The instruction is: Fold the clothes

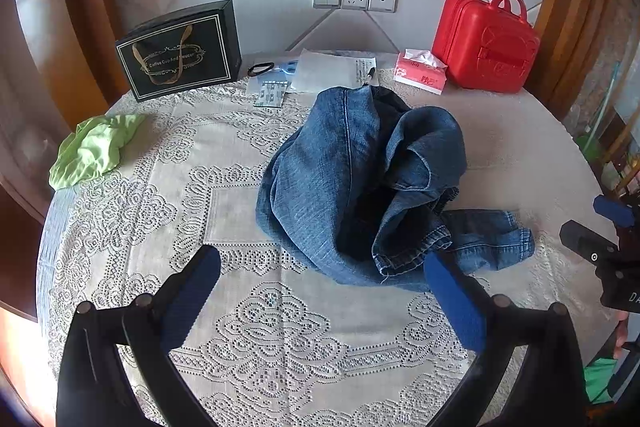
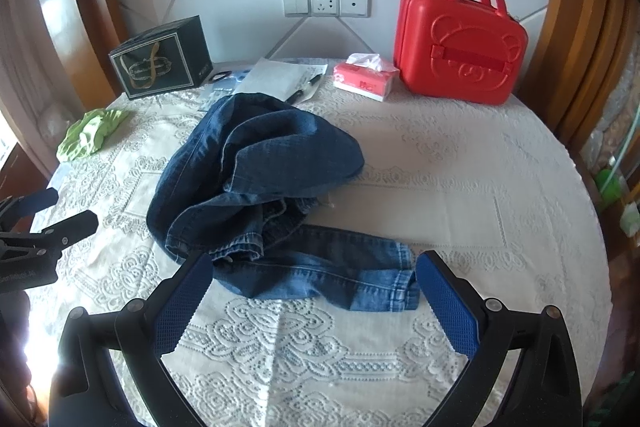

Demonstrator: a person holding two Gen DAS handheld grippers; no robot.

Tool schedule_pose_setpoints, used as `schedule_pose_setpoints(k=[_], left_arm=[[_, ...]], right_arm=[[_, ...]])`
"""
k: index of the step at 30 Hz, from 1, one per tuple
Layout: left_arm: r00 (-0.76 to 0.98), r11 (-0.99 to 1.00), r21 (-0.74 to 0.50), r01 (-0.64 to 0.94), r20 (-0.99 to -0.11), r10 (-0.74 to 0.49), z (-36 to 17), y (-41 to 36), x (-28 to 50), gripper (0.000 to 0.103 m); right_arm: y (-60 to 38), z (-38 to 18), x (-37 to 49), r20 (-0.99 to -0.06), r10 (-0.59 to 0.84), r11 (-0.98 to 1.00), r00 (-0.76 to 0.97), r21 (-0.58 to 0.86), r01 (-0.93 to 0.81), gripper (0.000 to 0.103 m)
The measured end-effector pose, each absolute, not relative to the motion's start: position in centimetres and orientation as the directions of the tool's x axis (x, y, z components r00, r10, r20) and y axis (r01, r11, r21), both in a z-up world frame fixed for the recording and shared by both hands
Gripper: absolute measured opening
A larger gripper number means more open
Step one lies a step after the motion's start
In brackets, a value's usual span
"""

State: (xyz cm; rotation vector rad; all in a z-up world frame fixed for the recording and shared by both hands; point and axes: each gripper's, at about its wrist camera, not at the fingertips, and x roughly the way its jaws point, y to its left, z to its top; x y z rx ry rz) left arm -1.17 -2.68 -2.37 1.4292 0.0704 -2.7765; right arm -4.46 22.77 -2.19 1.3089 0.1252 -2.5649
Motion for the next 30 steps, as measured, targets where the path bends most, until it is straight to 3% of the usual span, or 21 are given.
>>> schedule_pose_setpoints(k=[8,18,20,22,27,28,29,30], left_arm=[[-0.563,-0.998,-0.043,0.043,-0.826,0.011,-4.2,-3.8,-3.6,0.103],[-0.522,-0.999,-0.013,0.052,-0.853,-0.016,-10.8,-5.9,-9.9,0.102],[-0.496,-0.999,-0.012,0.03,-0.869,-0.004,-12.5,-5.5,-10.9,0.08],[-0.464,-1.0,-0.02,0.012,-0.886,0.012,-13.9,-5.3,-11.7,0.067],[-0.429,-1.0,-0.024,-0.015,-0.903,0.028,-15.4,-4.7,-12.5,0.055],[-0.422,-0.999,-0.025,-0.021,-0.906,0.031,-15.7,-4.6,-12.7,0.048],[-0.418,-0.999,-0.023,-0.026,-0.908,0.032,-15.7,-4.5,-12.7,0.042],[-0.419,-0.999,-0.018,-0.031,-0.908,0.029,-15.4,-4.4,-12.6,0.039]], right_arm=[[23.1,-4.1,-6.5,-0.834,-0.18,-0.966,-0.521,0.051,0.252,0.103],[20.7,-9.7,-11.3,-0.892,-0.237,-0.949,-0.384,0.129,0.288,0.103],[19.6,-10.8,-12.1,-0.9,-0.262,-0.94,-0.349,0.156,0.304,0.103],[18.3,-11.9,-12.7,-0.904,-0.291,-0.927,-0.312,0.185,0.327,0.102],[15.1,-15.4,-14.3,-0.927,-0.291,-0.917,-0.235,0.199,0.346,0.101],[14.7,-16.1,-14.6,-0.933,-0.287,-0.916,-0.216,0.201,0.348,0.099],[14.4,-16.7,-14.7,-0.936,-0.292,-0.911,-0.197,0.209,0.356,0.079],[14.1,-17.3,-14.7,-0.936,-0.305,-0.901,-0.178,0.223,0.372,0.044]])
